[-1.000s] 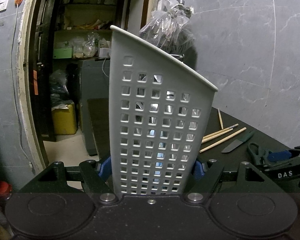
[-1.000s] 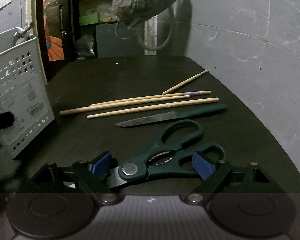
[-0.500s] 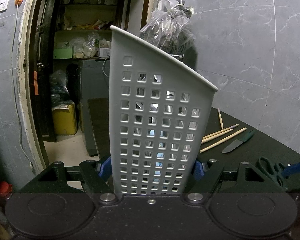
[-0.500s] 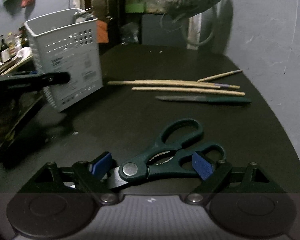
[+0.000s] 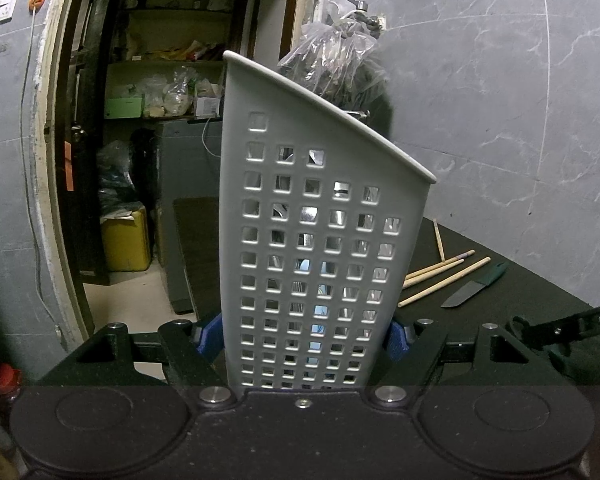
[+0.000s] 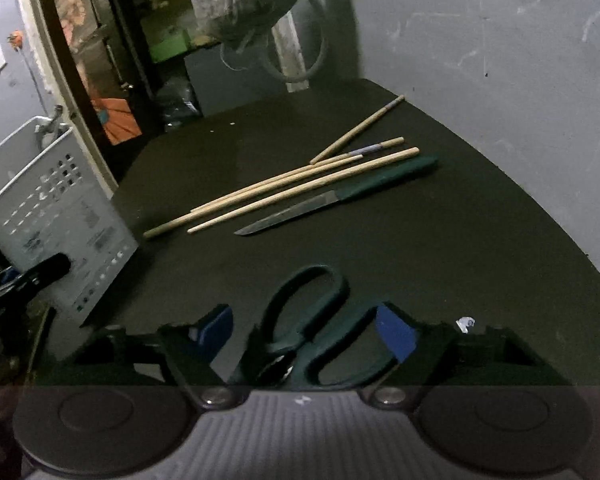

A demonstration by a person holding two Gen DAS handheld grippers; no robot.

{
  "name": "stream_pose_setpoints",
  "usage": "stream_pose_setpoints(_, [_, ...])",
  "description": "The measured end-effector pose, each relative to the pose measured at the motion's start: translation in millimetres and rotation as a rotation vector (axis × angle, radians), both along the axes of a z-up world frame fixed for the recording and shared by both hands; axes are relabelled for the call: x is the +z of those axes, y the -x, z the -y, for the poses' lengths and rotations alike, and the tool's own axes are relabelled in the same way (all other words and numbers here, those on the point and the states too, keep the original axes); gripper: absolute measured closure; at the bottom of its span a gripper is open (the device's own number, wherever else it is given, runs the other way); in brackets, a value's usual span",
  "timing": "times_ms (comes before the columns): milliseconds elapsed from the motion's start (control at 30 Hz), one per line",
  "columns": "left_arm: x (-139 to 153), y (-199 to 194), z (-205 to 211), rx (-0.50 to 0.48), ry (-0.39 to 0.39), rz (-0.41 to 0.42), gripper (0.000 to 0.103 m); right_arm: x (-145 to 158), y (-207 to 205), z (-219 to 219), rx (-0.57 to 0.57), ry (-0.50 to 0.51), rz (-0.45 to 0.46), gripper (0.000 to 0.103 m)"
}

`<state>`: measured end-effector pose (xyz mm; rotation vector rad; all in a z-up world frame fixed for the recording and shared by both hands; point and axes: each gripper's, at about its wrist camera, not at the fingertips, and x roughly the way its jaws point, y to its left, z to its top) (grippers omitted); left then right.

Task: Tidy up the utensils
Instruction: 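Grasp the green-handled scissors by the handles with the right tool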

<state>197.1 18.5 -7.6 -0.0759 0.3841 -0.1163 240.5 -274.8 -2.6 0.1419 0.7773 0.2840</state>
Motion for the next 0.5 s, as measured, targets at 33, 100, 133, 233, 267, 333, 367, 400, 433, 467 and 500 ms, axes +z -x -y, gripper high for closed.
stream_pose_setpoints(33, [0.0, -0.1, 0.0, 0.000, 0.000, 0.000, 0.026, -0.2, -1.2, -1.8, 0.004, 0.004, 0.005, 0.028])
stream_pose_setpoints(100, [0.0, 0.0, 0.1, 0.000, 0.000, 0.000, 0.026, -1.4, -3.5, -6.9, 0.020, 0.014, 0.014, 0.028])
stream_pose_setpoints(133, [0.1, -0.1, 0.0, 0.001, 0.000, -0.001, 0.026, -2.0, -4.2, -9.0, 0.025, 0.017, 0.018, 0.028])
stream_pose_setpoints(233, [-0.1, -0.1, 0.0, 0.001, 0.000, -0.001, 0.026, -3.0, -6.2, -12.1, 0.051, -0.020, 0.026, 0.026])
stream_pose_setpoints(267, [-0.1, 0.0, 0.0, 0.001, 0.000, 0.000, 0.026, -3.5, -7.0, -14.5, 0.058, -0.033, 0.026, 0.024])
stream_pose_setpoints(333, [-0.1, -0.1, -0.1, 0.000, 0.000, 0.000, 0.026, -3.4, -7.1, -14.4, 0.075, -0.065, 0.027, 0.024])
stream_pose_setpoints(367, [-0.2, -0.1, 0.0, 0.001, 0.000, 0.000, 0.026, -2.9, -6.6, -13.4, 0.074, -0.079, 0.027, 0.024])
stream_pose_setpoints(400, [-0.2, 0.1, -0.1, 0.000, 0.000, 0.000, 0.026, -2.3, -6.2, -11.7, 0.065, -0.085, 0.028, 0.024])
stream_pose_setpoints(433, [-0.3, 0.0, -0.5, 0.000, 0.001, 0.001, 0.026, -1.7, -5.9, -10.3, 0.056, -0.084, 0.030, 0.024])
stream_pose_setpoints(467, [-0.2, -0.1, -0.4, -0.001, 0.002, 0.000, 0.026, -1.5, -6.1, -8.4, 0.046, -0.080, 0.030, 0.024])
stream_pose_setpoints(500, [-0.1, -0.3, -0.2, 0.000, 0.003, 0.000, 0.026, -2.0, -6.5, -7.1, 0.035, -0.076, 0.027, 0.024])
